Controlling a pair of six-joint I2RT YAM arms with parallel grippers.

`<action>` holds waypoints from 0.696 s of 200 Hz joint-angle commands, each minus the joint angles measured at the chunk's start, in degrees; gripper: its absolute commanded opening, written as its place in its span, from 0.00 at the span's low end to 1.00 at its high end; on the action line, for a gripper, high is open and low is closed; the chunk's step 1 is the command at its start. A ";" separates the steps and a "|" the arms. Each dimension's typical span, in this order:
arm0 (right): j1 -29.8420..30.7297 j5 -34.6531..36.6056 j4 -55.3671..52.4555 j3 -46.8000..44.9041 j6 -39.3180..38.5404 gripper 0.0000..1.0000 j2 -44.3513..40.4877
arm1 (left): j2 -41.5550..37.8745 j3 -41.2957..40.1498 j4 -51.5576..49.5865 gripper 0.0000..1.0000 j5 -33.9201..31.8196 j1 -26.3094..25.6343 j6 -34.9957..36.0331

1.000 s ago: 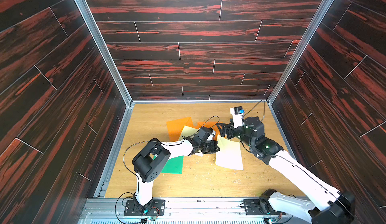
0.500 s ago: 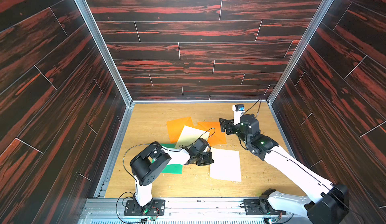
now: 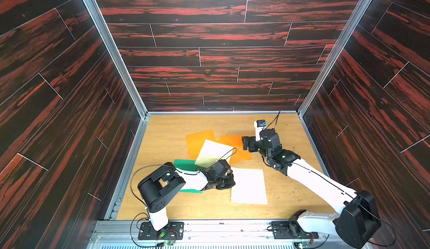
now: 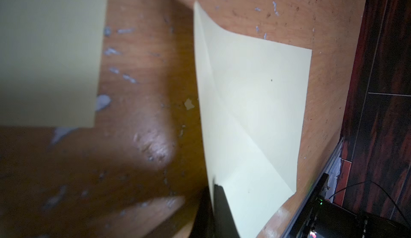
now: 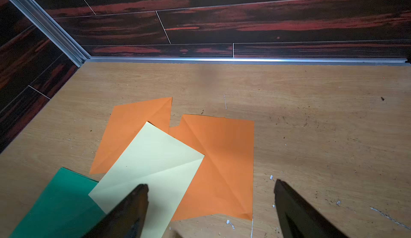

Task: Sort the scattered colored papers by color
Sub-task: Place the colored paper at the center of the board.

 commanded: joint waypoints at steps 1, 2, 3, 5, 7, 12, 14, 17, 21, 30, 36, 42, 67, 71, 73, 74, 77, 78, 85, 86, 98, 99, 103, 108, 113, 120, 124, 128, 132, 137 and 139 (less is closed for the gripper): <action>-0.19 -0.02 1.24 -0.94 0.56 0.92 0.48 | -2.70 -1.59 -3.33 0.00 -2.91 -0.09 -0.07; -0.15 -0.01 1.24 -0.95 0.56 0.93 0.48 | -2.71 -1.65 -3.33 0.00 -2.95 -0.10 -0.11; -0.13 -0.06 1.24 -0.95 0.56 0.93 0.47 | -2.76 -1.73 -3.33 0.00 -2.93 -0.10 -0.13; -0.18 -0.07 1.24 -0.99 0.56 0.92 0.54 | -2.87 -1.85 -3.33 0.00 -2.92 -0.06 -0.15; -0.20 -0.03 1.24 -0.98 0.58 0.92 0.55 | -2.96 -2.01 -3.33 0.00 -2.85 -0.07 -0.15; -0.20 -0.05 1.31 -1.02 0.56 0.93 0.64 | -3.20 -2.34 -3.52 0.00 -2.75 -0.10 -0.12; -0.20 -0.04 1.32 -1.03 0.56 0.92 0.76 | -3.35 -2.53 -3.66 0.00 -2.82 -0.06 -0.10; -0.16 -0.02 1.33 -1.05 0.56 0.93 0.86 | -3.65 -2.84 -4.06 0.00 -3.05 -0.08 0.02; -0.20 -0.14 1.33 -1.04 0.56 0.92 0.93 | -4.04 -3.02 -4.53 0.00 -3.58 -0.01 0.03; -0.20 -0.22 1.28 -1.04 0.61 0.92 1.09 | -5.07 -3.86 -5.44 0.00 -4.35 0.04 0.11; -0.29 -0.32 1.26 -1.04 0.65 0.92 1.17 | -5.84 -4.43 -5.75 0.00 -4.42 0.03 0.21; -0.24 -0.41 1.28 -1.17 0.74 0.92 1.33 | -6.46 -5.00 -6.30 0.00 -4.57 0.03 0.26; -0.22 -0.72 1.62 -1.15 0.76 0.93 1.95 | -9.48 -6.98 -9.22 0.00 -5.60 0.01 0.63; -0.28 -0.89 1.57 -1.09 0.74 0.92 2.05 | -10.02 -7.39 -9.60 0.00 -5.83 -0.01 0.64; -0.29 -0.89 1.54 -1.05 0.80 0.92 2.12 | -10.26 -7.61 -9.77 0.00 -5.95 0.01 0.64; -0.29 -0.98 1.57 -1.04 0.81 0.92 2.17 | -10.41 -7.65 -9.94 0.00 -6.05 0.00 0.64; -0.29 -1.09 1.59 -1.08 0.82 0.92 2.21 | -10.86 -7.87 -10.45 0.00 -6.27 0.01 0.70; -0.24 -1.12 1.63 -1.06 0.83 0.92 2.22 | -10.97 -7.91 -10.58 0.00 -6.39 0.04 0.71; -0.28 -1.23 1.80 -1.14 0.91 0.93 2.31 | -11.85 -8.25 -12.02 0.00 -7.19 -0.01 0.90; -0.24 -1.28 1.83 -1.17 0.96 0.93 2.31 | -11.99 -8.32 -12.20 0.00 -7.34 -0.01 0.94; -0.24 -1.43 1.94 -1.20 1.04 0.93 2.54 | -13.41 -8.97 -13.50 0.00 -8.11 0.04 1.08; -0.26 -1.42 1.94 -1.16 1.02 0.93 2.61 | -13.52 -9.03 -13.60 0.00 -8.19 0.01 1.12; -0.28 -1.50 1.94 -1.13 1.01 0.93 2.68 | -13.89 -9.21 -14.04 0.00 -8.55 0.07 1.17; -0.28 -1.67 2.00 -1.14 1.08 0.93 2.73 | -14.47 -9.41 -14.64 0.00 -8.95 0.08 1.23; -0.28 -1.77 2.05 -1.19 1.14 0.93 2.83 | -14.89 -9.57 -15.04 0.00 -9.27 0.12 1.40; -0.23 -2.09 2.08 -1.26 1.22 0.93 2.99 | -15.44 -9.71 -15.63 0.00 -9.70 0.33 1.66; -0.28 -2.20 2.11 -1.23 1.25 0.93 3.08 | -15.61 -9.78 -15.98 0.00 -9.89 0.44 1.90; -0.28 -2.21 2.11 -1.29 1.31 0.93 3.07 | -15.77 -9.75 -16.34 0.00 -9.91 0.58 2.01; -0.28 -2.37 2.09 -1.30 1.35 0.93 3.11 | -15.86 -9.74 -16.69 0.00 -9.92 0.67 2.20; -0.23 -2.42 2.10 -1.30 1.35 0.93 3.11 | -16.00 -9.63 -17.05 0.00 -10.01 0.83 2.37; -0.28 -2.46 2.05 -1.30 1.38 0.93 3.15 | -16.00 -9.56 -17.15 0.00 -10.07 0.86 2.48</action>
